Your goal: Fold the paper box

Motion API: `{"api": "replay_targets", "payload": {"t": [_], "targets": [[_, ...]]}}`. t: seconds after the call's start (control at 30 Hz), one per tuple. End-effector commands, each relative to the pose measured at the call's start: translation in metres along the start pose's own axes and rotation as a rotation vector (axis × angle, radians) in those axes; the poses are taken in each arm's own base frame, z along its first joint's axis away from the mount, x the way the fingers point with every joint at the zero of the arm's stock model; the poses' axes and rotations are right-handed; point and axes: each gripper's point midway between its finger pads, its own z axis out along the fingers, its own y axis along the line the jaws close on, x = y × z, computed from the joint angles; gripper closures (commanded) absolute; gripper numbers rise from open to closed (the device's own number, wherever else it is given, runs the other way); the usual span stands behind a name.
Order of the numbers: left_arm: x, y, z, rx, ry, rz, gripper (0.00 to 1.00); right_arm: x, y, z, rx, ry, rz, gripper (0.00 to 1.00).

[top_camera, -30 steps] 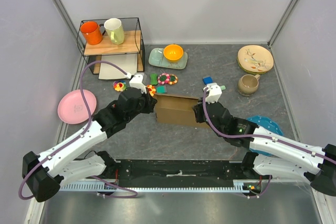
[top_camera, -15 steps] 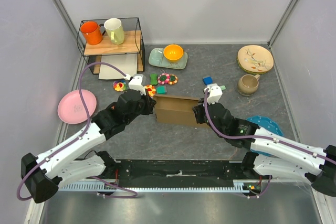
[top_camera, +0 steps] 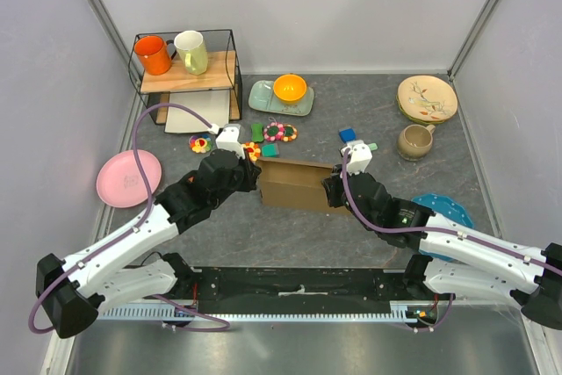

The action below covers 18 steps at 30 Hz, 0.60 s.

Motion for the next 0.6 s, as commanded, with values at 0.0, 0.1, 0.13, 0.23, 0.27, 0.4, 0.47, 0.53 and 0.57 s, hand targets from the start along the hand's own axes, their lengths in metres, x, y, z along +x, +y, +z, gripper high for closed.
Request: {"api": "replay_targets", "payload": {"t": [0.0, 0.1, 0.13, 0.23, 0.27, 0.4, 0.47, 0.53, 0.57], "targets": [[0.047, 0.068, -0.008, -0.268, 0.169, 0.171, 0.98, 0.064, -0.037, -0.008, 0.099, 0.210, -0.135, 0.89], [0.042, 0.074, -0.011, -0.306, 0.162, 0.195, 0.98, 0.063, -0.037, -0.008, 0.102, 0.210, -0.138, 0.89], [0.040, 0.075, -0.012, -0.312, 0.155, 0.199, 0.98, 0.063, -0.037, -0.007, 0.101, 0.209, -0.137, 0.89], [0.036, 0.077, -0.014, -0.322, 0.148, 0.207, 0.98, 0.063, -0.037, -0.007, 0.102, 0.210, -0.139, 0.89], [0.033, 0.076, -0.015, -0.321, 0.141, 0.204, 0.98, 0.062, -0.037, -0.007, 0.100, 0.208, -0.138, 0.89], [0.028, 0.073, -0.016, -0.308, 0.133, 0.201, 0.98, 0.062, -0.036, -0.007, 0.099, 0.210, -0.140, 0.89], [0.024, 0.068, -0.017, -0.289, 0.126, 0.189, 0.98, 0.063, -0.037, -0.007, 0.100, 0.211, -0.140, 0.89], [0.021, 0.062, -0.017, -0.263, 0.117, 0.182, 0.98, 0.064, -0.037, -0.007, 0.100, 0.213, -0.141, 0.89], [0.023, 0.062, -0.016, -0.261, 0.125, 0.183, 0.98, 0.065, -0.036, -0.007, 0.099, 0.217, -0.144, 0.89]]}}
